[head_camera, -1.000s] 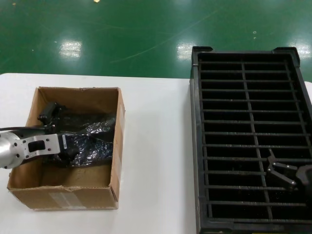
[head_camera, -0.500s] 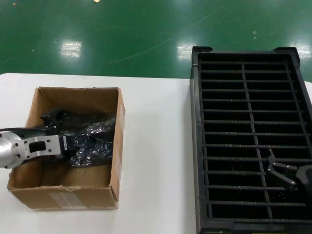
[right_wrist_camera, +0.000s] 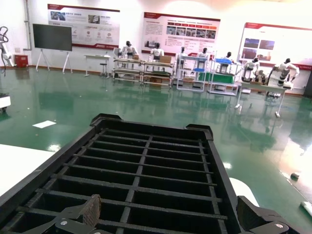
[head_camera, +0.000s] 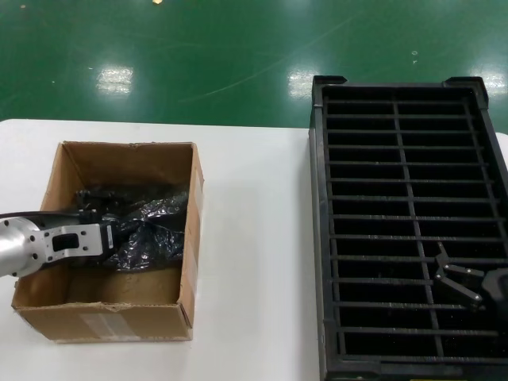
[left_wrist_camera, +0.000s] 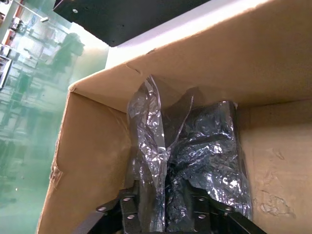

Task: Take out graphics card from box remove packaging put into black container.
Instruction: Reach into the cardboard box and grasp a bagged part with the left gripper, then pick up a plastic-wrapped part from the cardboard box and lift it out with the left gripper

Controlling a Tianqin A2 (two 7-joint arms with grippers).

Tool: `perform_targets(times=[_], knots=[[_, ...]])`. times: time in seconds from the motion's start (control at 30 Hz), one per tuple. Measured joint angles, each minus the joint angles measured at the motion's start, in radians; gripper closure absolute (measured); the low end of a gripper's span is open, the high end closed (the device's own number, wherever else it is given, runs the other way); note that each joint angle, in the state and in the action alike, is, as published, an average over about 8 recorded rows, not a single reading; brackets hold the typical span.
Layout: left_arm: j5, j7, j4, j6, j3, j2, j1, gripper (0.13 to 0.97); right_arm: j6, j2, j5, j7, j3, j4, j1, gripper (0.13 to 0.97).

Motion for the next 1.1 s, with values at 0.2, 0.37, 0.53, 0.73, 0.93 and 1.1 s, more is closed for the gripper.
perform_targets(times=[0.2, 0.37, 0.53, 0.73, 0.93, 1.1], knots=[[-0.007, 0.025, 0.026, -0.013, -0.007, 0.008, -0.007, 0.760, 0.000, 0.000, 0.000, 0.000, 0.000, 0.000, 0.000, 0.129], [-0.014, 0.046, 0.046, -0.028, -0.015, 0.016, -0.012, 0.849, 0.000, 0.000, 0.000, 0.000, 0.000, 0.000, 0.000, 0.129], [-0.020, 0.059, 0.054, -0.041, -0.021, 0.021, -0.010, 0.896, 0.000, 0.000, 0.000, 0.000, 0.000, 0.000, 0.000, 0.129], [-0.019, 0.060, 0.045, -0.056, -0.025, 0.021, 0.000, 0.944, 0.000, 0.000, 0.000, 0.000, 0.000, 0.000, 0.000, 0.129], [0.000, 0.024, -0.029, -0.074, -0.034, -0.003, 0.031, 0.949, 0.000, 0.000, 0.000, 0.000, 0.000, 0.000, 0.000, 0.129], [0.046, -0.052, -0.189, -0.095, -0.064, -0.057, 0.094, 0.957, 0.000, 0.000, 0.000, 0.000, 0.000, 0.000, 0.000, 0.129]])
